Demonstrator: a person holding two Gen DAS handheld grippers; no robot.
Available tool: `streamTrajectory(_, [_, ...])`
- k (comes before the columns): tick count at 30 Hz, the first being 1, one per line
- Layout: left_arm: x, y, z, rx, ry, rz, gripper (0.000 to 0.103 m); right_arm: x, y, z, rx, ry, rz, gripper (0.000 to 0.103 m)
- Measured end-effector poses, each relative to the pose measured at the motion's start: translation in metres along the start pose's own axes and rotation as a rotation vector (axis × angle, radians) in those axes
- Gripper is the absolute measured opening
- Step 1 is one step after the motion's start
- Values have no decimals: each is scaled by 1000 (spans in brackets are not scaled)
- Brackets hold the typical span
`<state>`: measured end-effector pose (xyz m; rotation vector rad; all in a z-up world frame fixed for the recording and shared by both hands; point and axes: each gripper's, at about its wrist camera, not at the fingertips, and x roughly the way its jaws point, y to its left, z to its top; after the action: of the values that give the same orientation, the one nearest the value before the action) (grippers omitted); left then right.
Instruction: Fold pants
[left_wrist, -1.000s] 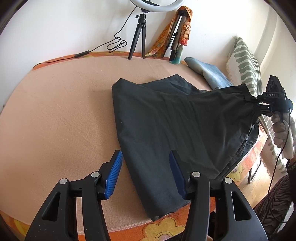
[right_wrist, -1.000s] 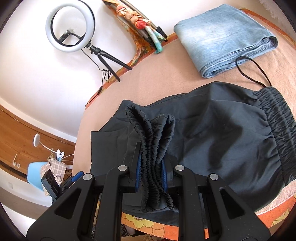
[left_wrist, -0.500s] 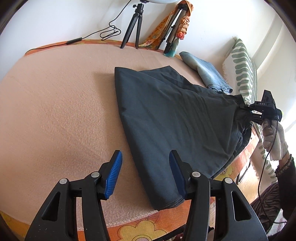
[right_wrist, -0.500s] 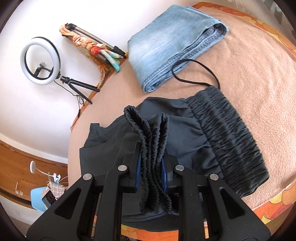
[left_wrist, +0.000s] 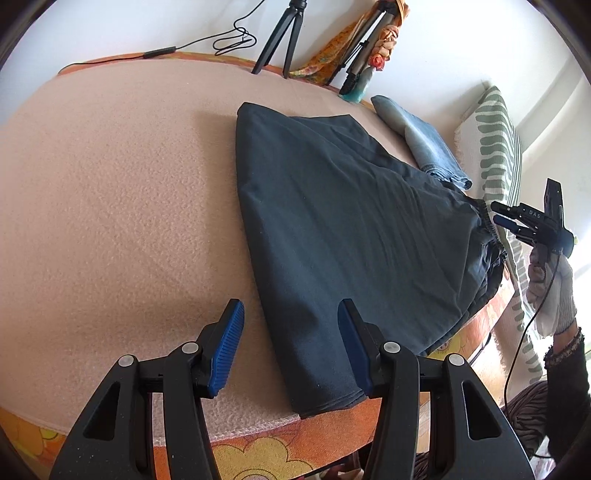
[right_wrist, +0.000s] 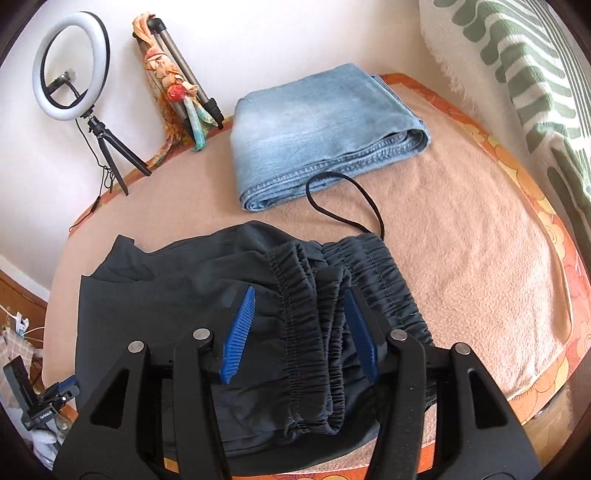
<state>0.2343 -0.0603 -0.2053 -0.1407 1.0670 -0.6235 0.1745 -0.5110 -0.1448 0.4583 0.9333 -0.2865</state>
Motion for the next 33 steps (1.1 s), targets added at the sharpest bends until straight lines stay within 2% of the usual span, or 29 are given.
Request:
streamTrajectory(5, [1, 3, -2, -65, -1, -68, 52, -13, 36, 1, -59, -33, 79, 53])
streamTrajectory(10, [4, 2, 0, -116, -17, -110, 47, -8, 97, -5, -130, 16, 211, 58])
streamTrajectory(12, [6, 0, 1, -125, -21, -127, 29, -4, 126, -10, -167, 43, 270, 61])
streamTrajectory(17, [4, -9, -2, -92, -55, -134, 17, 13, 204, -28, -297, 123, 356, 63])
streamTrajectory(23, [0, -19, -5, -42, -81, -144, 16, 50, 276, -50, -402, 228, 382, 63])
streamTrajectory(30, [2, -19, -7, -42, -89, -152, 16, 88, 334, -68, -445, 339, 390, 63])
streamTrajectory(33, [3, -22, -6, -32, -92, -155, 16, 104, 358, -74, -456, 385, 369, 63])
